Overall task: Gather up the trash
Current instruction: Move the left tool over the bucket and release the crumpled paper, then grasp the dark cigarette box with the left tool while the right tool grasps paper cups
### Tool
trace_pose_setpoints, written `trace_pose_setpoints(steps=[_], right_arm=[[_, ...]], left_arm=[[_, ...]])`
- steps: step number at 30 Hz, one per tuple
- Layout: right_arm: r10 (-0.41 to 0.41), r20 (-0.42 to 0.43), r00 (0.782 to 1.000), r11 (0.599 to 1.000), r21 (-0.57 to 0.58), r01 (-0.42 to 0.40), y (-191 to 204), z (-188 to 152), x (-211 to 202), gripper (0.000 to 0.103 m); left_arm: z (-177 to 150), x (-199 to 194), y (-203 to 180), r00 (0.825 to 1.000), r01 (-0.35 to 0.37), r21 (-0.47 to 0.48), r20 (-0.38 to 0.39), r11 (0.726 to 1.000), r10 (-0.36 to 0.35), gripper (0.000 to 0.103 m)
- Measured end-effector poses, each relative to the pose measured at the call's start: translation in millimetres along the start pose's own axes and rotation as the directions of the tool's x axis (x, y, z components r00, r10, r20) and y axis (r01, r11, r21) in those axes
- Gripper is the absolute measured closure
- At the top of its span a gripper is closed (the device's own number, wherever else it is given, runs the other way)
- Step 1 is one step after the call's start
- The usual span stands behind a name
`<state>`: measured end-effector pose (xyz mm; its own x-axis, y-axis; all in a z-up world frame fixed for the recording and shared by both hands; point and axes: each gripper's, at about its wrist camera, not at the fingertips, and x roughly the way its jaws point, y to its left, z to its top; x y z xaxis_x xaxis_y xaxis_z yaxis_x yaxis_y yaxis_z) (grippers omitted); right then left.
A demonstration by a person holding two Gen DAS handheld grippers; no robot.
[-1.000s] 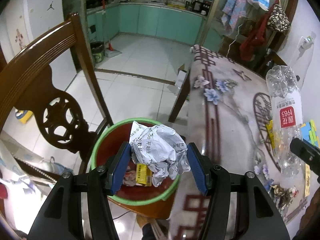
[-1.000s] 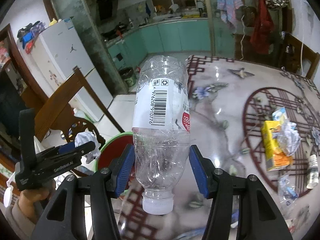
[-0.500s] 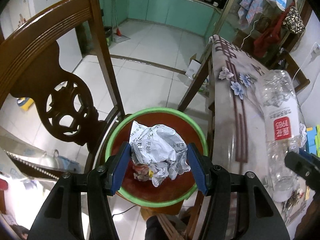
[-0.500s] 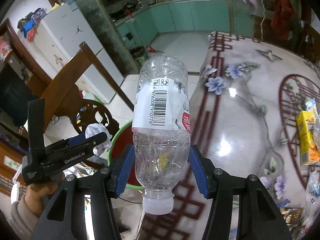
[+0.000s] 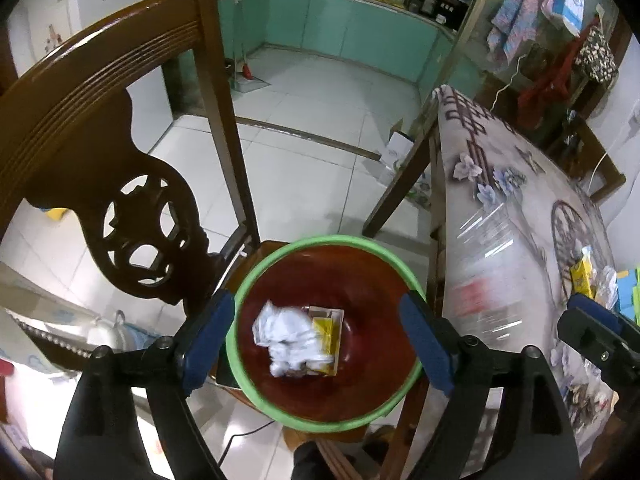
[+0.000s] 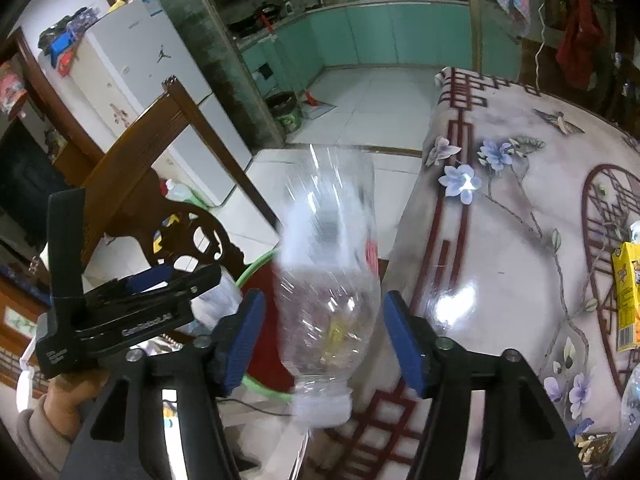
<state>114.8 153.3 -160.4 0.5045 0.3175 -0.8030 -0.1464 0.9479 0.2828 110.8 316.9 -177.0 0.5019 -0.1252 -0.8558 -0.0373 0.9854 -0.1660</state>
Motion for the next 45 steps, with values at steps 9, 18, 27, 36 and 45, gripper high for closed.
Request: trace_pose_setpoints(steps=[9,18,27,36,45], right_arm=[[0.000,0.010,1.000,1.000,0.024,-0.001,-13,-6,-14,0.040],[-0.053,0.060,0.997,0.995,0.087,0.048,-63,-29,-60,0.040],[-0.255,0.103,0.962,0.961,0.140,0.240,-185,-60,-147,0.040],[-0.452,0.011,0.892,0.859,0.274,0.432,-352,-99,-208,0.039],[-0.466,-0.147,0.872,0.837,0.247,0.489,-442,-124,-168,0.039]], left_arm=[[-3,-7,-9,1.000,0.013,-0.010,0.005,1.000,-0.013,0.018],[-9,-20,-62,0.999,0.044,0.059,0.027,0.997,-0.046,0.018],[-40,-33,-171,0.991,0.124,0.193,0.020,0.973,-0.130,0.018],[-100,-38,-296,0.961,0.269,0.411,-0.057,0.871,-0.270,0.018],[-169,-32,-399,0.951,0.282,0.808,-0.167,0.517,-0.258,0.016]])
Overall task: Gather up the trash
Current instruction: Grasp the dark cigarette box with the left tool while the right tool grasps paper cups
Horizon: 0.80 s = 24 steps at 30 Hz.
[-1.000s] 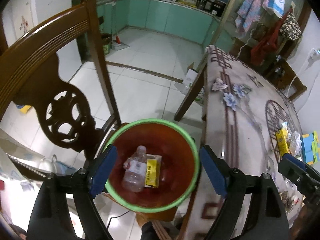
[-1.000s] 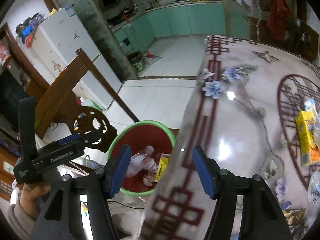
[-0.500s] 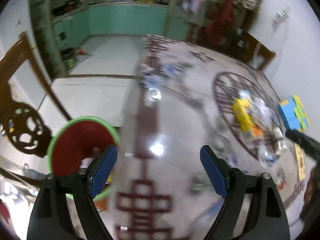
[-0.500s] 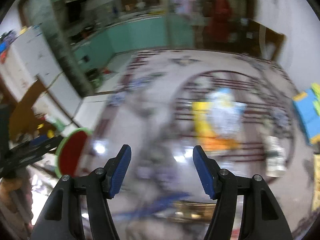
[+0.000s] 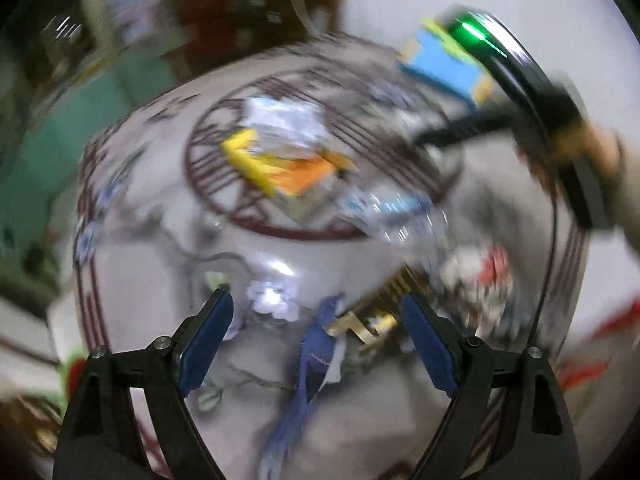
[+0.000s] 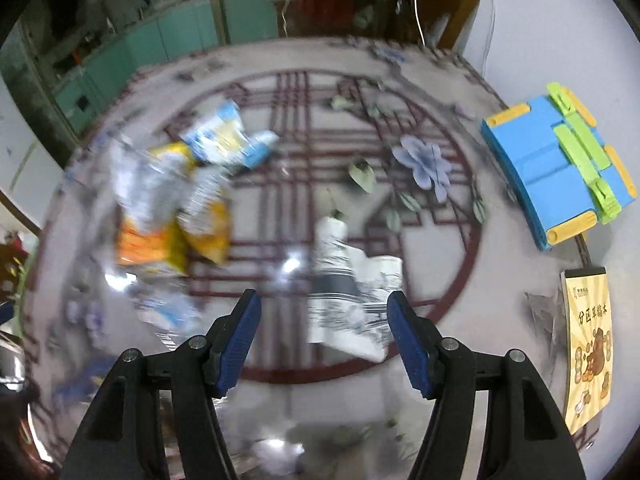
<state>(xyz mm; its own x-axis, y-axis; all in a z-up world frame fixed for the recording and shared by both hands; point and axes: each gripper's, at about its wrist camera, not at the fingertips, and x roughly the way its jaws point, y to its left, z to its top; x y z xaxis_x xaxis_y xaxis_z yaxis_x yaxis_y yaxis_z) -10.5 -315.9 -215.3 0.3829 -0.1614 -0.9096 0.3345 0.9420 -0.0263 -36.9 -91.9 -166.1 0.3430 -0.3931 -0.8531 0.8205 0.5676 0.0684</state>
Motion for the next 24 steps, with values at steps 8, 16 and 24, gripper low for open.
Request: trace_pose_setpoints(steps=[8,16,24], right_arm=[[0.115,0.027,0.993,0.990,0.079,-0.117,-22,-3,13,0.075],[0.186,0.097,0.978,0.976,0.092,-0.195,-15,10,-19,0.075],[0.230,0.126,0.965,0.967,0.080,-0.241,-5,18,-36,0.075]], left_arm=[[-1,33,-27,0.993,0.066,0.062,-0.098,0.996,-0.060,0.016],[1,69,-27,0.973,0.139,-0.059,-0.176,0.988,-0.148,0.041],[1,53,-22,0.984,0.113,-0.139,-0.125,0.984,-0.130,0.064]])
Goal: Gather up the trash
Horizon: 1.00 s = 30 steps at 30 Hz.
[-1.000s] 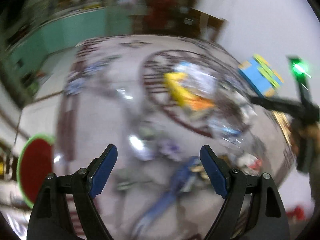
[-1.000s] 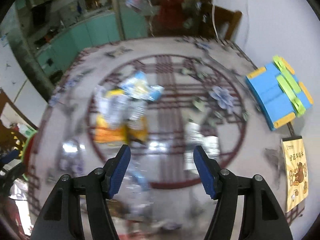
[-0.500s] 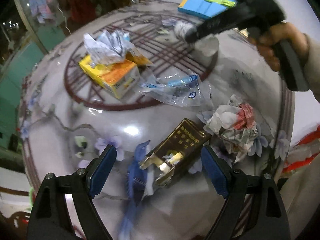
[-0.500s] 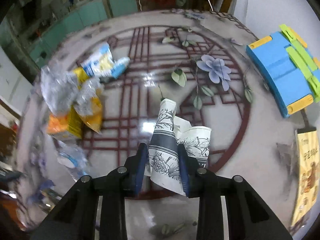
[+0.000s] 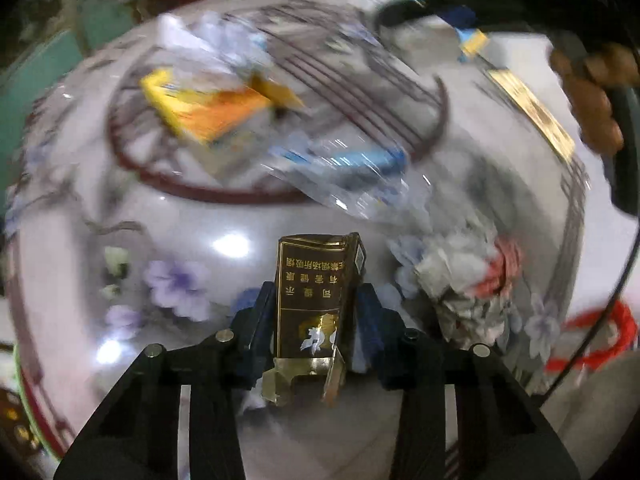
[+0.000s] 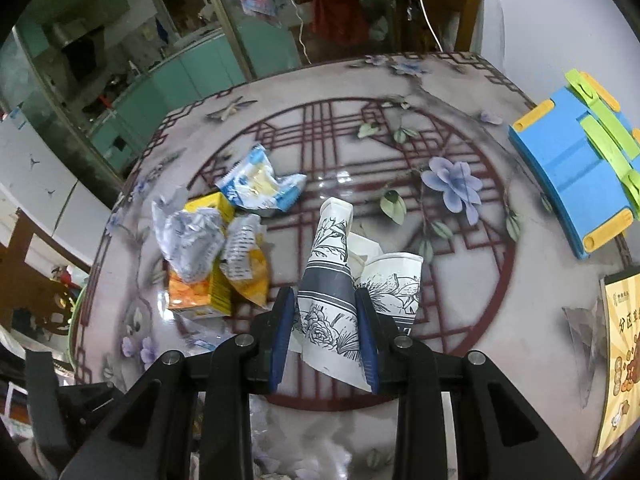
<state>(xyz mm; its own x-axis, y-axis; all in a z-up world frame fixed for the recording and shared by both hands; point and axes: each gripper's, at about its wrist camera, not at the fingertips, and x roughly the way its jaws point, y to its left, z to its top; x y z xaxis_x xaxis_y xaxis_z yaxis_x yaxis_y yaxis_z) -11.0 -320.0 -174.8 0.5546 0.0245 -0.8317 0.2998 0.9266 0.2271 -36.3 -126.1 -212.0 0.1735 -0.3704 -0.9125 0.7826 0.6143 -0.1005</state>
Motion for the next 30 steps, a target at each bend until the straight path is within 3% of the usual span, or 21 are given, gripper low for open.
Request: trace_pose_setpoints(steps=[3,5,14,22,30], right_arm=[[0.024,0.029,0.999,1.000,-0.021,-0.023,13,3,-13,0.075],[0.029,0.054,0.998,0.999,-0.039,-0.027,23,6,-23,0.075],[0.078,0.110,0.991,0.987,-0.146,-0.062,83,19,-50,0.075],[0.128,0.102,0.987,0.973,-0.205,-0.105,122,12,-55,0.075],[0.140,0.075,0.987,0.964,-0.239,-0.118,145,4,-49,0.075]], left_arm=[[3,-28,19,0.997,-0.003,-0.146,0.073,0.989,0.014,0.064],[6,-49,36,0.991,0.006,-0.260,0.127,0.965,0.028,0.064],[6,-95,79,0.968,-0.029,-0.461,0.209,0.887,0.141,0.064],[-5,-121,95,0.951,-0.092,-0.506,0.211,0.858,0.226,0.063],[-15,-129,105,0.944,-0.128,-0.505,0.204,0.854,0.261,0.063]])
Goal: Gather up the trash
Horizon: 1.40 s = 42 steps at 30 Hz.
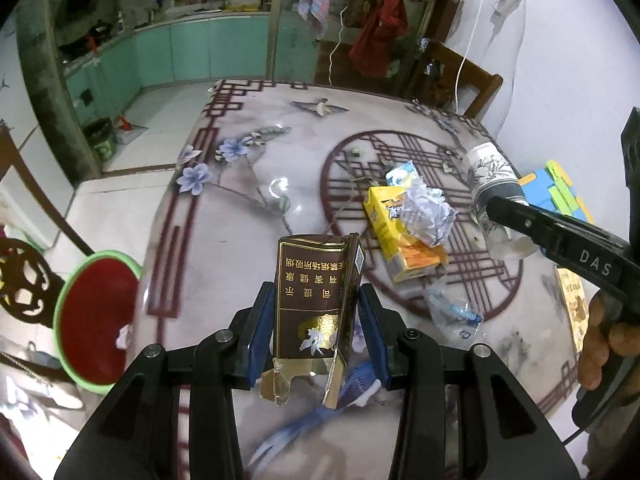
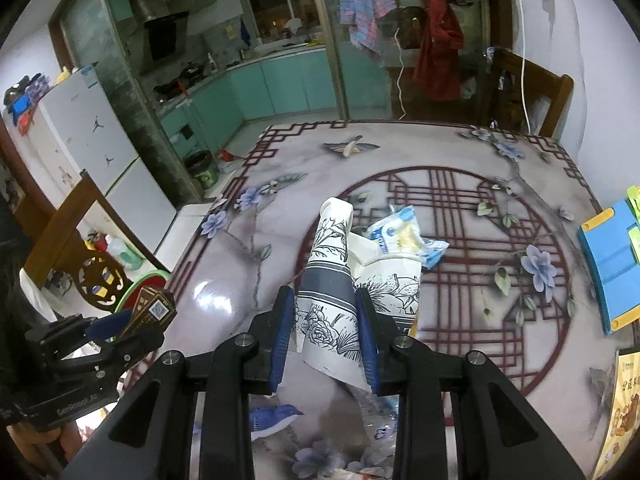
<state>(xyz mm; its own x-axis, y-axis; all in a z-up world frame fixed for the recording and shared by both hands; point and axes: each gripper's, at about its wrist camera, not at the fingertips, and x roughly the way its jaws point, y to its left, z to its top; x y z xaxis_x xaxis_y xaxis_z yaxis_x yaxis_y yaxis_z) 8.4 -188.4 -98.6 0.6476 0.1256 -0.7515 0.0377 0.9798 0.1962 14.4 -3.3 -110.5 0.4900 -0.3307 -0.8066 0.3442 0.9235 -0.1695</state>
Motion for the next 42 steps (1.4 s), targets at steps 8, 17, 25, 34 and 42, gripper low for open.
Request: trace_pose_setpoints(steps=[8,17,25,34,42], right_arm=[[-0.001,-0.011,1.000,1.000,-0.019,0.001,20,0,6,0.075],[0.012,-0.019,1.000,0.999,-0.041,-0.012,58,1,16,0.075],[0.020,-0.028,0.999,0.999,-0.042,-0.021,95,-2,27,0.075],[0.028,-0.054,0.998,0.997,-0.066,-0.031,144,-6,43,0.075],[0.035,-0.082,0.996,0.994,-0.096,-0.043,187,-8,60,0.075]], left_arm=[[-3,-6,22,1.000,-0.001,-0.021,0.005,1.000,0.001,0.063],[-8,-13,58,1.000,-0.009,-0.040,0.002,0.999,0.009,0.063],[-12,-24,97,0.999,-0.039,-0.050,0.011,0.998,0.040,0.063],[-19,-30,151,0.999,-0.052,-0.105,0.010,0.993,0.054,0.063],[-23,-29,190,0.999,-0.053,-0.141,-0.005,0.989,0.052,0.062]])
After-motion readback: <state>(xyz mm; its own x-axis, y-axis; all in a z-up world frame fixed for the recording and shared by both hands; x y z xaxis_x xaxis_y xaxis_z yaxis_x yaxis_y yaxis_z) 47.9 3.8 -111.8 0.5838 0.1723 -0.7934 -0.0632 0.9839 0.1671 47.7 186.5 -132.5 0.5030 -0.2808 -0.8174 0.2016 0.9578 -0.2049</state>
